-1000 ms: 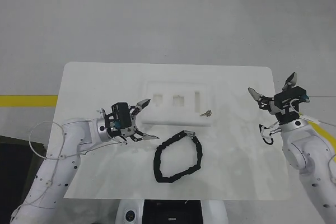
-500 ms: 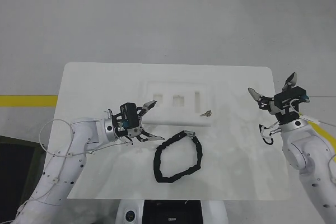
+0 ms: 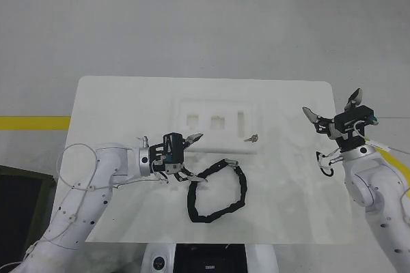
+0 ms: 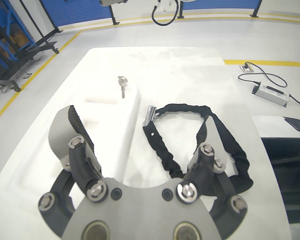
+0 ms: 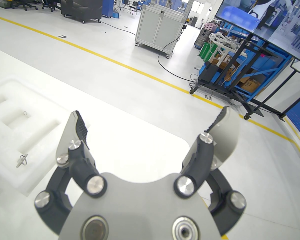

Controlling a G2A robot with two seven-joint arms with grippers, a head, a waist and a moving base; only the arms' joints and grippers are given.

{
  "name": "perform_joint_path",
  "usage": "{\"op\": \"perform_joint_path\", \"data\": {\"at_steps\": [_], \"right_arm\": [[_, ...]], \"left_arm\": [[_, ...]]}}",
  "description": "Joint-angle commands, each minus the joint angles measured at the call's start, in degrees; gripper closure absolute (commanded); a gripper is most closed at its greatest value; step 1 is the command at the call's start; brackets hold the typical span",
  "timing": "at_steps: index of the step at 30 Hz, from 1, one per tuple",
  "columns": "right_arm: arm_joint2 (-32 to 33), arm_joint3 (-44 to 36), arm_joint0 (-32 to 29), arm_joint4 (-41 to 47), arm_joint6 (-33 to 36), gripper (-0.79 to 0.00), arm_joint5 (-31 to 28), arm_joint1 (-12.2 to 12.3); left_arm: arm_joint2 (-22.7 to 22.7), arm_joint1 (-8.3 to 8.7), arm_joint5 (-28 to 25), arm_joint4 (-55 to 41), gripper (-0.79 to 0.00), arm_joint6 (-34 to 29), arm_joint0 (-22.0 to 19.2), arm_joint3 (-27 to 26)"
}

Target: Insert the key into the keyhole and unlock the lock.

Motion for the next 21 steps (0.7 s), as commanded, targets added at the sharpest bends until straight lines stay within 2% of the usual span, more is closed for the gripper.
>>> {"op": "perform_joint_path", "data": {"at_steps": [1, 5, 11, 21], "right_arm": [[0.0, 0.0, 0.0, 0.0, 0.0, -0.785, 0.0, 0.0], [0.0, 0.0, 0.0, 0.0, 0.0, -0.785, 0.0, 0.0], [0.0, 0.0, 0.0, 0.0, 0.0, -0.785, 0.0, 0.0], [0.0, 0.0, 0.0, 0.0, 0.0, -0.785, 0.0, 0.0]], "left_arm": [[4.8, -0.29, 0.0, 0.3, -0.785, -1.4, -3.2, 1.0], [12.4, -1.19, 0.0, 0.5, -0.785, -1.4, -8.8, 4.8], [19.6, -2.64, 0.0, 3.4, -0.785, 0.1, -14.0, 10.0], [24.1, -4.53, 0.8, 8.8, -0.785, 7.0, -18.3, 17.2]]}}
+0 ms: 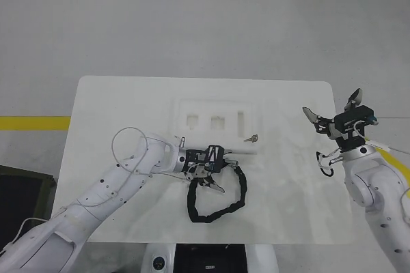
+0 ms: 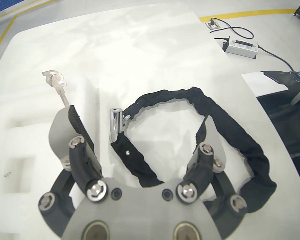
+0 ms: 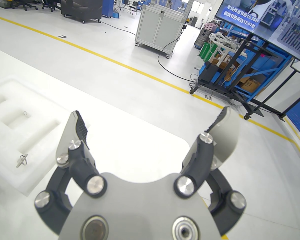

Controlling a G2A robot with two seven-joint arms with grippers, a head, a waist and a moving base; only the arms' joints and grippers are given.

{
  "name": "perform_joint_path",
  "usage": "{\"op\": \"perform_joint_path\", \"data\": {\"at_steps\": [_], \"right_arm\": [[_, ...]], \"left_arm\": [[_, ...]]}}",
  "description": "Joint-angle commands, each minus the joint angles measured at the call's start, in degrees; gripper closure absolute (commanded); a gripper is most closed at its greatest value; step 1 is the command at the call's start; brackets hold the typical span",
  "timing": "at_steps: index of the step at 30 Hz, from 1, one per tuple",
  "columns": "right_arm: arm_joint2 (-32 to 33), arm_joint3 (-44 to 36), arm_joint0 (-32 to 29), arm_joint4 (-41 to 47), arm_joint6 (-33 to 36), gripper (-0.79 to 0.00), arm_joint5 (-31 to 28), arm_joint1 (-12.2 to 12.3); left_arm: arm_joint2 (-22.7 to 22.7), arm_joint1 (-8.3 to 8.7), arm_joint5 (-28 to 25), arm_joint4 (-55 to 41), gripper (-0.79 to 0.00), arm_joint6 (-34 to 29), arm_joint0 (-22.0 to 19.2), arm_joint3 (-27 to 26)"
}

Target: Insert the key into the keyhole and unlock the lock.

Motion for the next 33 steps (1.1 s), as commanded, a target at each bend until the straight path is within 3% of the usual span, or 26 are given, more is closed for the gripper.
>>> {"op": "perform_joint_path", "data": {"at_steps": [1, 3, 5, 11, 14, 19, 26, 33], "right_arm": [[0.0, 0.0, 0.0, 0.0, 0.0, -0.785, 0.0, 0.0], [0.0, 0.0, 0.0, 0.0, 0.0, -0.785, 0.0, 0.0], [0.0, 0.0, 0.0, 0.0, 0.0, -0.785, 0.0, 0.0], [0.0, 0.0, 0.0, 0.0, 0.0, -0.785, 0.0, 0.0], [0.0, 0.0, 0.0, 0.0, 0.0, -0.785, 0.0, 0.0], [0.0, 0.0, 0.0, 0.0, 0.0, -0.785, 0.0, 0.0], [0.0, 0.0, 0.0, 0.0, 0.0, -0.785, 0.0, 0.0], [0.0, 0.0, 0.0, 0.0, 0.0, -0.785, 0.0, 0.0]], "left_arm": [[1.1, -0.41, -0.9, 1.5, -0.785, 1.0, -1.0, 1.1], [2.0, -0.91, -1.0, 2.1, -0.785, 2.4, -1.8, 2.3], [2.9, -1.39, -1.1, 3.1, -0.733, 3.5, -2.8, 3.4], [5.4, -2.73, 0.1, 6.7, -0.742, 6.1, -5.1, 6.4], [6.7, -3.42, 0.1, 8.2, -0.785, 7.5, -6.2, 8.0], [8.2, -4.58, 1.2, 9.6, -0.763, 9.9, -7.7, 10.9], [9.9, -6.13, 0.5, 9.6, -0.446, 11.6, -9.4, 14.7], [10.9, -7.21, 1.0, 10.8, -0.443, 13.0, -10.7, 17.3]]}}
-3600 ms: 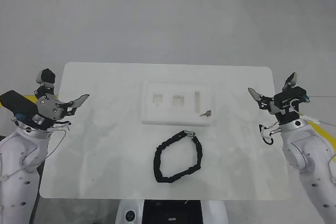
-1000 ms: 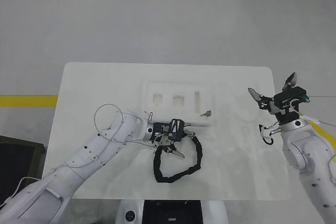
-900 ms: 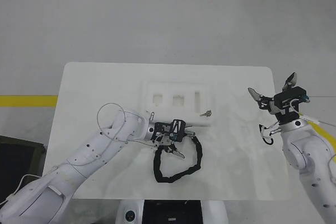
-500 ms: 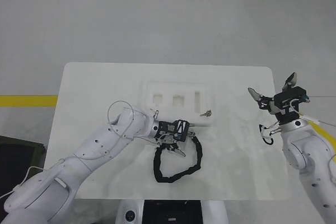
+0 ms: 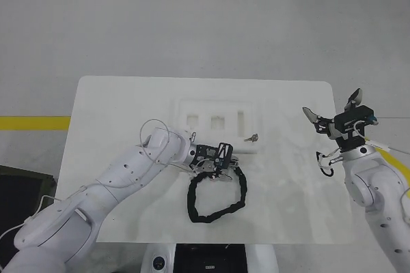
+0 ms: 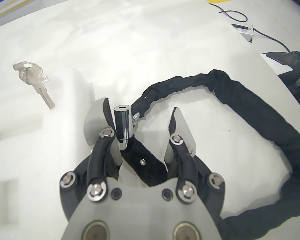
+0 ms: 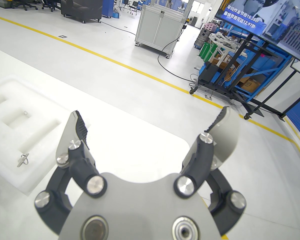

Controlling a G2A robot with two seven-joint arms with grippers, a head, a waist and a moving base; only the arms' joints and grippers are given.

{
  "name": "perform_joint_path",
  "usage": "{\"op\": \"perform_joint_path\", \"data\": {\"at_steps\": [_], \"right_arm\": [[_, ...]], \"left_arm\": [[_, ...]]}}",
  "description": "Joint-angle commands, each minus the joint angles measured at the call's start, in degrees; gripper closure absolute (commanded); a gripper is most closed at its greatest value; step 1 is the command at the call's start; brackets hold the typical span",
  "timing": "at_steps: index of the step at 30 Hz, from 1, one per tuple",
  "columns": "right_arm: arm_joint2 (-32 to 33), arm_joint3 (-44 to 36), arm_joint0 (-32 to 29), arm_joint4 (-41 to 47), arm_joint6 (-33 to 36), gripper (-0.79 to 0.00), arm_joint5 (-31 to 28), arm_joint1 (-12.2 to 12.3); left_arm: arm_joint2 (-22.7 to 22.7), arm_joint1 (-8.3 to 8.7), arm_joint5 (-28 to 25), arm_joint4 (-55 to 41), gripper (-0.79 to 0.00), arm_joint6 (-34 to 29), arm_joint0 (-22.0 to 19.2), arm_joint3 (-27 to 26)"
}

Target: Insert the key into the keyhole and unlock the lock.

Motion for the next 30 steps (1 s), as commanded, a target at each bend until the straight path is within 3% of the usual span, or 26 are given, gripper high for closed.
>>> {"op": "perform_joint_path", "data": {"at_steps": [1, 5, 21, 28, 30], "right_arm": [[0.0, 0.0, 0.0, 0.0, 0.0, -0.785, 0.0, 0.0], [0.0, 0.0, 0.0, 0.0, 0.0, -0.785, 0.0, 0.0], [0.0, 0.0, 0.0, 0.0, 0.0, -0.785, 0.0, 0.0], [0.0, 0.0, 0.0, 0.0, 0.0, -0.785, 0.0, 0.0], [0.0, 0.0, 0.0, 0.0, 0.0, -0.785, 0.0, 0.0]], "left_arm": [[0.2, -0.27, 0.2, 0.4, -0.440, 0.3, -0.4, 0.7], [0.7, -0.84, 0.7, 1.1, -0.391, 0.7, -1.1, 2.1], [0.6, -2.25, 0.9, -0.3, -0.339, -0.9, -1.3, 4.4], [0.9, -3.02, 0.6, -0.6, -0.154, -2.2, -1.7, 5.4], [0.8, -3.17, 0.5, -0.8, -0.151, -2.4, -1.7, 5.7]]}}
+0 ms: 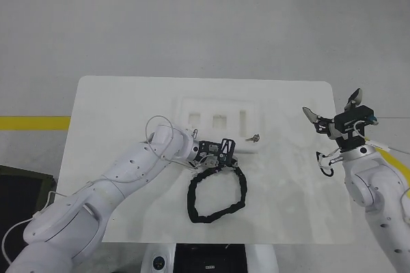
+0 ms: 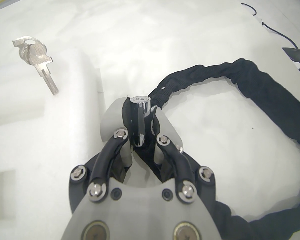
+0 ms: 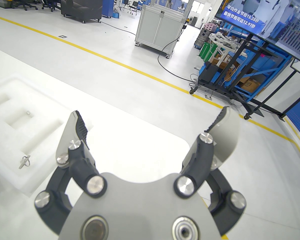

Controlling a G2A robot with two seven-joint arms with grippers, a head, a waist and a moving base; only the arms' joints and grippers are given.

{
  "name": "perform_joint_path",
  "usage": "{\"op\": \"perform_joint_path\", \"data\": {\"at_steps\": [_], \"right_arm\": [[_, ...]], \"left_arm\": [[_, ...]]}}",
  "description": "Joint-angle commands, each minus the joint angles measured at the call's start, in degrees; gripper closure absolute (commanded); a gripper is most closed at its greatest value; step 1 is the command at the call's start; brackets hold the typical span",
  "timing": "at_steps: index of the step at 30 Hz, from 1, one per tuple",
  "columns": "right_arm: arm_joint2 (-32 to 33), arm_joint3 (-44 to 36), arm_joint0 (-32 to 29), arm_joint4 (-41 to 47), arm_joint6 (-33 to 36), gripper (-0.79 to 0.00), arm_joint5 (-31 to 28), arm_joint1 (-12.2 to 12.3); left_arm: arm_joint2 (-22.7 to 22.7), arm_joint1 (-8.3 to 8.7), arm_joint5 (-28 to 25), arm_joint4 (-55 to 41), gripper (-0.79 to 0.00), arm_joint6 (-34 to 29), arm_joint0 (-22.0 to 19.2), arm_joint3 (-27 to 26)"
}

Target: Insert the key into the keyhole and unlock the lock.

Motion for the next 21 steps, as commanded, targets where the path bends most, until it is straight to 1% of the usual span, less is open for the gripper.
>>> {"op": "perform_joint_path", "data": {"at_steps": [1, 2, 4, 9, 13, 17, 21], "right_arm": [[0.0, 0.0, 0.0, 0.0, 0.0, -0.785, 0.0, 0.0], [0.0, 0.0, 0.0, 0.0, 0.0, -0.785, 0.0, 0.0], [0.0, 0.0, 0.0, 0.0, 0.0, -0.785, 0.0, 0.0], [0.0, 0.0, 0.0, 0.0, 0.0, -0.785, 0.0, 0.0], [0.0, 0.0, 0.0, 0.0, 0.0, -0.785, 0.0, 0.0], [0.0, 0.0, 0.0, 0.0, 0.0, -0.785, 0.0, 0.0], [0.0, 0.0, 0.0, 0.0, 0.0, -0.785, 0.0, 0.0]], "left_arm": [[-0.1, -0.12, -0.2, -0.2, -0.145, -0.2, 0.0, 0.2], [-0.2, -0.16, -0.3, -0.4, -0.105, -0.2, -0.1, 0.1], [-0.6, -0.20, -0.5, -1.2, 0.000, 0.0, -0.1, -0.1], [-2.3, 0.09, -1.3, -3.9, 0.000, 0.3, 0.6, -1.8], [-4.4, 0.95, -2.1, -6.2, 0.000, -0.2, 2.3, -4.3], [-8.2, 2.69, -1.7, -8.5, 0.000, -1.8, 5.0, -7.8], [-14.1, 5.34, -0.1, -9.7, 0.000, -4.5, 9.1, -13.5]]}}
